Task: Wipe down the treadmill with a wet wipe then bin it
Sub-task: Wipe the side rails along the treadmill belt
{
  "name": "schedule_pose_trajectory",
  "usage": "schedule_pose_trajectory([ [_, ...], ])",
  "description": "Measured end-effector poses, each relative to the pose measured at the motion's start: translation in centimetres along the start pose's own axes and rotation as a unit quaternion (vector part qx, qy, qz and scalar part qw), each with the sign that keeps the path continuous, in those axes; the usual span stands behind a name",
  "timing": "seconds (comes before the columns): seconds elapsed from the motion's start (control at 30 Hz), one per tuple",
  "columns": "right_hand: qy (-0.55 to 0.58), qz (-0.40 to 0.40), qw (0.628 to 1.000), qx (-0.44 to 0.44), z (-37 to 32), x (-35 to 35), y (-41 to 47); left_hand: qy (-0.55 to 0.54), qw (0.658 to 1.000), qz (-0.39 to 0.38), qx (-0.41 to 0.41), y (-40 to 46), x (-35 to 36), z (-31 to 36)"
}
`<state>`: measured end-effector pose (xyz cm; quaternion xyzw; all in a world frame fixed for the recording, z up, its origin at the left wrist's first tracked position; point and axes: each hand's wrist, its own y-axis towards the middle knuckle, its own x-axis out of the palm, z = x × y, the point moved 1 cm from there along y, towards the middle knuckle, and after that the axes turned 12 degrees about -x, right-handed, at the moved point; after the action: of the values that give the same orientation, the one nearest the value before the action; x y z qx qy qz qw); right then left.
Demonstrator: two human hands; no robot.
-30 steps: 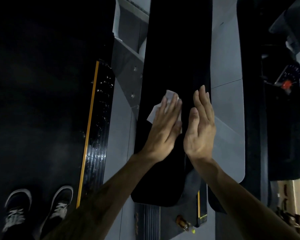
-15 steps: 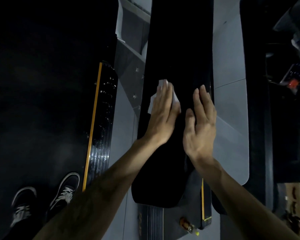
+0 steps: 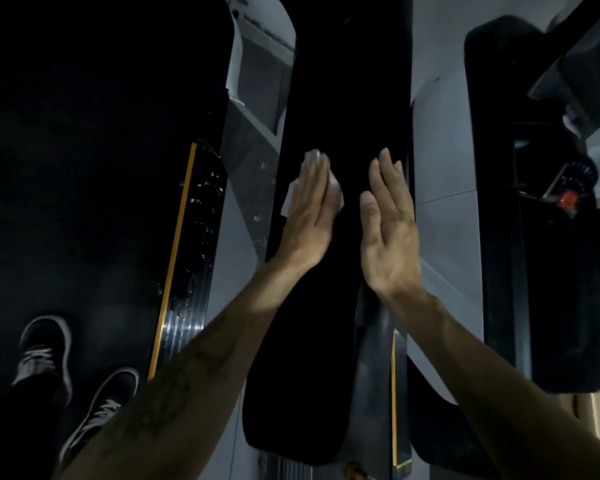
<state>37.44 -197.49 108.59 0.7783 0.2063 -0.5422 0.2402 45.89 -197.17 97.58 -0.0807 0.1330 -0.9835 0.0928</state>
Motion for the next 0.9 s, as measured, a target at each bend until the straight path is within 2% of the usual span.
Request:
schedule_pose_trajectory([
  [0.1,-0.024,0.019,0.999,0.011,-0.4,0.6,0.2,-0.008,1.000,0.006,0.013,-3.2,0.3,-1.4],
  [0.17,-0.016,0.030,0.999,0.012,-0.6,0.6,0.1,-0.001,0.999,0.010,0.051,-5.5,1.0,-2.0],
  [0.23,0.000,0.037,0.999,0.012,-0.6,0.4,0.1,0.006,0.998,-0.001,0.055,-6.6,1.4,-2.0],
  [0.4,0.011,0.045,0.999,0.012,-0.5,0.4,0.2,0.027,0.993,-0.016,0.112,-3.2,0.8,-0.3],
  [0.57,-0.006,0.043,0.999,0.003,-0.5,0.5,0.3,0.001,0.999,-0.009,0.051,1.9,-0.4,0.9],
  [0.7,-0.036,0.035,0.999,-0.003,-0.6,0.6,0.3,-0.038,0.999,-0.013,-0.016,-0.5,-0.2,-0.5],
  [0.9,-0.064,0.023,0.998,-0.017,-0.8,0.8,0.4,-0.002,0.999,-0.017,0.041,-3.9,0.4,-2.0],
])
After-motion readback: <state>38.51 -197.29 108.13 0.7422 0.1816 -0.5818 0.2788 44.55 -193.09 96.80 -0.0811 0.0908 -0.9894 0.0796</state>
